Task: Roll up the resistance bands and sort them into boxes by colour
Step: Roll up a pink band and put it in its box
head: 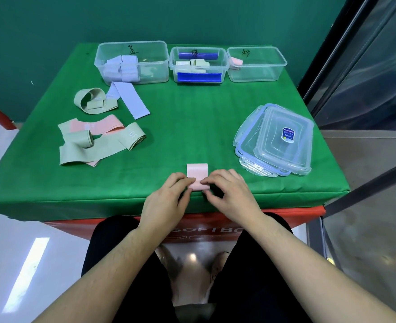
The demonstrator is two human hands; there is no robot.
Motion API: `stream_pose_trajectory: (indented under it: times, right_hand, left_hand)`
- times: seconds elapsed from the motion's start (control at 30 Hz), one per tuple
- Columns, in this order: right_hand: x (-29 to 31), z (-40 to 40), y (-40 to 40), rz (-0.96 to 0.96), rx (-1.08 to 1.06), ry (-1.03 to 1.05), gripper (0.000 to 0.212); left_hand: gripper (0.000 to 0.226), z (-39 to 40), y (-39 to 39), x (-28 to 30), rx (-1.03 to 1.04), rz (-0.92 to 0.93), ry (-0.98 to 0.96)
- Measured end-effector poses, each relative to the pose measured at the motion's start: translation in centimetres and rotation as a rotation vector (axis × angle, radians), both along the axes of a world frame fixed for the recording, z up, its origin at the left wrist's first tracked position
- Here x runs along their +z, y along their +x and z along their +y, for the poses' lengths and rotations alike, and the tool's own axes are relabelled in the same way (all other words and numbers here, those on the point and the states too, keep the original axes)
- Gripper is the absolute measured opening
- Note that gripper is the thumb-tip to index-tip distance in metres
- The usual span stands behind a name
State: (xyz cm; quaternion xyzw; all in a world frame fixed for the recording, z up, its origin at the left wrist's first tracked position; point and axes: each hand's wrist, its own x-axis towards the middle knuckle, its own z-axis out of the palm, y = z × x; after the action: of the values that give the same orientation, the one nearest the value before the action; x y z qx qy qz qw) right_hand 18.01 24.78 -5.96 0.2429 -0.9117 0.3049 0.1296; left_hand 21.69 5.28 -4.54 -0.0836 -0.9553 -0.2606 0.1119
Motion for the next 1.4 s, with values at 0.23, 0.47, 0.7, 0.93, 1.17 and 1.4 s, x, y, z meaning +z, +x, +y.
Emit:
stream_pose_trajectory:
  times: [0.23, 0.47, 0.7, 0.93, 1.17, 1.4]
  right_hand:
    - [0.3, -0.2, -0.3, -0.037, -0.026, 0.002, 0.026]
    - [0.3, -0.7, -0.4, 0.014, -0.028, 0.006, 0.021]
    - [0.4, -0.6, -0.9, 0.012, -0.065, 0.037, 0.022]
    - [0.2, -0.8, -0.9, 0.078, -0.084, 0.051, 0.020]
    - [0.4, -1.0, -1.7, 0.045, -0.102, 0.051, 0.019]
    - [0.8, -1.2, -1.7, 0.086, -0.102, 0.078, 0.027]
  left_hand:
    - [0.022, 0.0, -0.4, 0.0, 0.004, 0.044, -0.024]
    - [0.027, 0.1, -1.0, 0.2, 0.003, 0.010, -0.021]
    - [0.024, 0.1, -0.9, 0.3, 0.006, 0.083, -0.038]
    - [0.029, 0.0, -1.6, 0.4, 0.020, 0.043, -0.066]
    - [0.026, 0.1, -1.6, 0.6, 0.013, 0.090, -0.052]
    - [0.032, 0.0, -2.0, 0.4, 0.011, 0.074, -0.101]
